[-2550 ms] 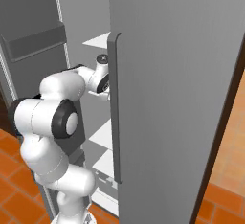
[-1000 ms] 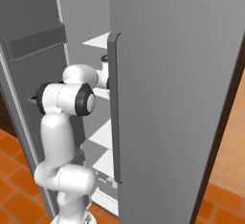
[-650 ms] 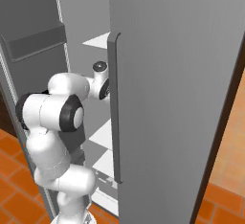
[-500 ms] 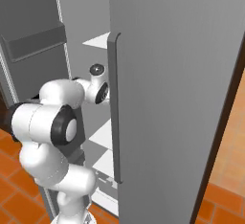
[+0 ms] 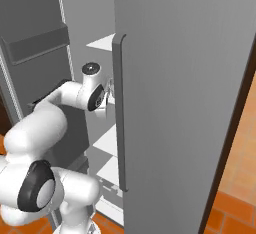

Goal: Take the meat container that has the fish and place it on the second highest rack of the freezer. Then take the vegetable container that has the potatos and place it on the highest rack of the freezer.

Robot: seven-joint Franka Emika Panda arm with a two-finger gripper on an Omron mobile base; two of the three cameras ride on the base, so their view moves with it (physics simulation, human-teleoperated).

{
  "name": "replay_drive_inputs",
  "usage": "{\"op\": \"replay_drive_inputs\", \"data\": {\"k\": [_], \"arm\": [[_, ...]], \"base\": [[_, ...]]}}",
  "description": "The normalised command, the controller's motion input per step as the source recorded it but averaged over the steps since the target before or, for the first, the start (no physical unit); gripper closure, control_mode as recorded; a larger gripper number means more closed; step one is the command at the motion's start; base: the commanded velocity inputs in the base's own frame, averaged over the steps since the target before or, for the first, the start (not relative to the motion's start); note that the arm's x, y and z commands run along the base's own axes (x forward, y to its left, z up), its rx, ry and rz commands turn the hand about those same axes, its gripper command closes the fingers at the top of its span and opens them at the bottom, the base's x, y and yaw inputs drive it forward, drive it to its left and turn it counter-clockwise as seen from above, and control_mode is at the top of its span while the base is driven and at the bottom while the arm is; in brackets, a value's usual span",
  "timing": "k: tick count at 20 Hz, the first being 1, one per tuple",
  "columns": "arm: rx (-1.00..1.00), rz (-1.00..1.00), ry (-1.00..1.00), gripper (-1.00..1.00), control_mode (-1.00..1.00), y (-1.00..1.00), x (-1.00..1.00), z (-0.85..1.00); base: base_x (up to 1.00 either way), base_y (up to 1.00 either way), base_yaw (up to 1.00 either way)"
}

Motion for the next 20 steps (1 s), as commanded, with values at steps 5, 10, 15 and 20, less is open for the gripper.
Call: {"op": "replay_drive_inputs", "data": {"k": [5,10,15,20], "arm": [[0.0,0.05,0.02,-1.0,-1.0,0.0,-1.0,-0.17],[0.0,0.0,0.08,-1.0,-1.0,0.0,-1.0,-0.02],[0.0,0.01,0.01,-1.0,1.0,0.0,-0.4,0.07],[0.0,0.0,0.0,-1.0,1.0,0.0,0.0,0.0]], "base": [[0.0,0.0,0.0],[0.0,0.0,0.0],[-0.6,0.01,0.04],[-0.98,0.44,0.06]]}}
